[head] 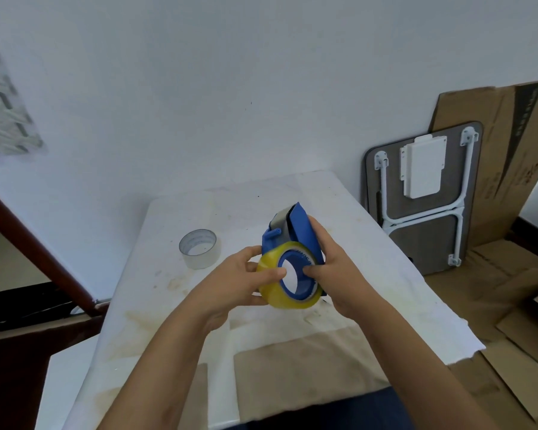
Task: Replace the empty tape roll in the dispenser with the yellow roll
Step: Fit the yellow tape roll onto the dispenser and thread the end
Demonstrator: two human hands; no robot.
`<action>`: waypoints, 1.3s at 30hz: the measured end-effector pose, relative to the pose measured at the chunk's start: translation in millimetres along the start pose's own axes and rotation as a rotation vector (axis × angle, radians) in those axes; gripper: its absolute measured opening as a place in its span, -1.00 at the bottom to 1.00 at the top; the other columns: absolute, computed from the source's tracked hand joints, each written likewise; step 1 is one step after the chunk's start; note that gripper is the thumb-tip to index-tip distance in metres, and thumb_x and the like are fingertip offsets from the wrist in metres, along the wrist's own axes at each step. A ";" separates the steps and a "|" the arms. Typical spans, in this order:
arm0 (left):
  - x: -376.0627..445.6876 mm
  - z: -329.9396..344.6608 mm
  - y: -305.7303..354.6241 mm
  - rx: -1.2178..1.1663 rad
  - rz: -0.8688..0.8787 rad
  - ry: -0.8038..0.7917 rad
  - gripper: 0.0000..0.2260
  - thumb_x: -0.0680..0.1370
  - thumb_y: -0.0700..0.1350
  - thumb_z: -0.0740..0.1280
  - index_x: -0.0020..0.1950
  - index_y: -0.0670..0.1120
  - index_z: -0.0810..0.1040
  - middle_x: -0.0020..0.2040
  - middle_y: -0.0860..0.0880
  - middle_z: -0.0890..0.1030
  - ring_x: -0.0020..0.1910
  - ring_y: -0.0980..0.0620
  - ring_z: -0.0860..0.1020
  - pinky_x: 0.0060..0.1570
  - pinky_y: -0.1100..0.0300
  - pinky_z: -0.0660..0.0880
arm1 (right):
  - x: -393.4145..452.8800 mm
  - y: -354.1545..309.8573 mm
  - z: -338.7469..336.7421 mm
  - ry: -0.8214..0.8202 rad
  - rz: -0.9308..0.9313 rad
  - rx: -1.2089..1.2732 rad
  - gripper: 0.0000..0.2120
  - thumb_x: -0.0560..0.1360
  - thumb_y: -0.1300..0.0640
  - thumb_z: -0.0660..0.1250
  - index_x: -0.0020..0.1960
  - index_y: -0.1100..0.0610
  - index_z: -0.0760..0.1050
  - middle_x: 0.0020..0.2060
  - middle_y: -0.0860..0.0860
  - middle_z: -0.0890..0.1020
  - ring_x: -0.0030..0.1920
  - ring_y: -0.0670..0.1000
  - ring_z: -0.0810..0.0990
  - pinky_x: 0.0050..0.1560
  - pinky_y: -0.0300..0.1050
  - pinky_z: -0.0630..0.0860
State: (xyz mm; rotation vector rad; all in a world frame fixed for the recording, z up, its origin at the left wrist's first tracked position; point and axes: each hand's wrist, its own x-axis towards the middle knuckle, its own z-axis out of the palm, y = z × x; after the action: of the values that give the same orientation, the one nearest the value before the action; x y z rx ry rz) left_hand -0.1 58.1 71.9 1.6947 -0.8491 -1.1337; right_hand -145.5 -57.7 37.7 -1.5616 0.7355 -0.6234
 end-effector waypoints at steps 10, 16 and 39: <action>2.0 -3.5 -7.3 -0.223 -0.039 -0.056 -0.57 0.51 -0.09 0.46 0.37 -0.07 0.50 0.10 -0.13 0.75 0.05 -0.18 0.73 0.06 -0.06 0.66 | 2.0 14.7 -2.6 0.013 -0.020 0.184 -0.25 0.44 0.43 0.37 0.43 -0.20 0.33 0.21 -0.11 0.56 0.13 0.12 0.62 0.12 0.13 0.63; 17.2 -2.4 -12.8 -0.200 -0.067 -0.077 -0.56 0.53 -0.04 0.44 0.39 -0.09 0.50 0.16 -0.15 0.72 0.14 -0.16 0.69 0.20 -0.07 0.61 | 21.7 9.2 -2.4 0.109 -0.009 0.105 -0.36 0.43 0.50 0.29 0.26 -0.17 0.44 0.10 -0.02 0.60 0.00 0.07 0.60 -0.10 -0.07 0.58; 89.2 -53.9 -5.6 0.298 -0.016 0.189 -0.64 0.62 -0.05 0.29 0.42 0.01 0.46 0.42 -0.03 0.51 0.31 -0.03 0.53 0.33 0.04 0.47 | 134.9 21.0 9.5 0.006 0.145 -0.276 -0.40 0.42 0.48 0.16 0.29 -0.05 0.44 0.11 0.06 0.55 0.02 0.07 0.54 -0.20 -0.24 0.49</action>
State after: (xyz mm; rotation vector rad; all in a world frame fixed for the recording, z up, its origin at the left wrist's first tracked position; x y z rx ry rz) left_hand 81.5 -2.4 47.6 2.0197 -0.9188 -0.8716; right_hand -52.6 -155.0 12.8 -1.7388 0.9614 -0.4322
